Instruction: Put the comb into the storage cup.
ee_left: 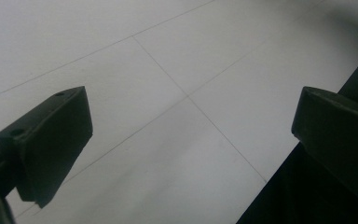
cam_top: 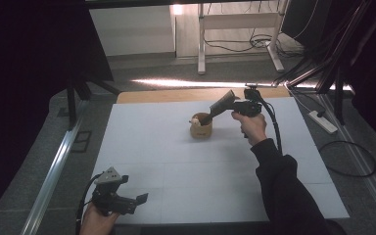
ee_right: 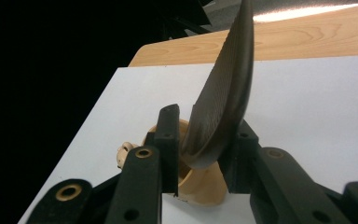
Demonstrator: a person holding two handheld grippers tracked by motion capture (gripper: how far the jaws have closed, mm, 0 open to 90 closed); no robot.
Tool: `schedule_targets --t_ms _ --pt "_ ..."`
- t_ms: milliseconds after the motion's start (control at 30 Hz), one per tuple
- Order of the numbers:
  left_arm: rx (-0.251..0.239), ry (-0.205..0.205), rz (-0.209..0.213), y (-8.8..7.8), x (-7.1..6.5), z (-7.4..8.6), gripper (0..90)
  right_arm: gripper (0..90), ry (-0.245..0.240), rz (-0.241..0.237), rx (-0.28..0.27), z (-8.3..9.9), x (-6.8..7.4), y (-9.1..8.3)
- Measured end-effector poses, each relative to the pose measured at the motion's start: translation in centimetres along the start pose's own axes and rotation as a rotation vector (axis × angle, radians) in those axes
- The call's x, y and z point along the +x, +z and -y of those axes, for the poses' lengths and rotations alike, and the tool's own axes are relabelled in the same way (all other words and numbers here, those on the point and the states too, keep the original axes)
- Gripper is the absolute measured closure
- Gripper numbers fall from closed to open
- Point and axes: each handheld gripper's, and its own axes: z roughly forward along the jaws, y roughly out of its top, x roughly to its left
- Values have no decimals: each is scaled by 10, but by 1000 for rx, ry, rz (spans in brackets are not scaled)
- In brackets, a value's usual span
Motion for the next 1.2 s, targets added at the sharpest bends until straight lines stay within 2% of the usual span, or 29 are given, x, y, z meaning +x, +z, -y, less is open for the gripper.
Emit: schedule_targets --t_ms 500,833,1033,1200 --pt "1 -1 -1 0 0 0 0 561 -96 61 12 0 5 -1" --pt "1 -1 -1 0 0 0 0 387 -95 72 12 -1 5 -4" --pt "2 -3 0 0 0 0 0 288 -133 96 32 0 7 -7" --pt "2 -2 0 0 0 0 0 248 -152 86 34 0 10 -10"
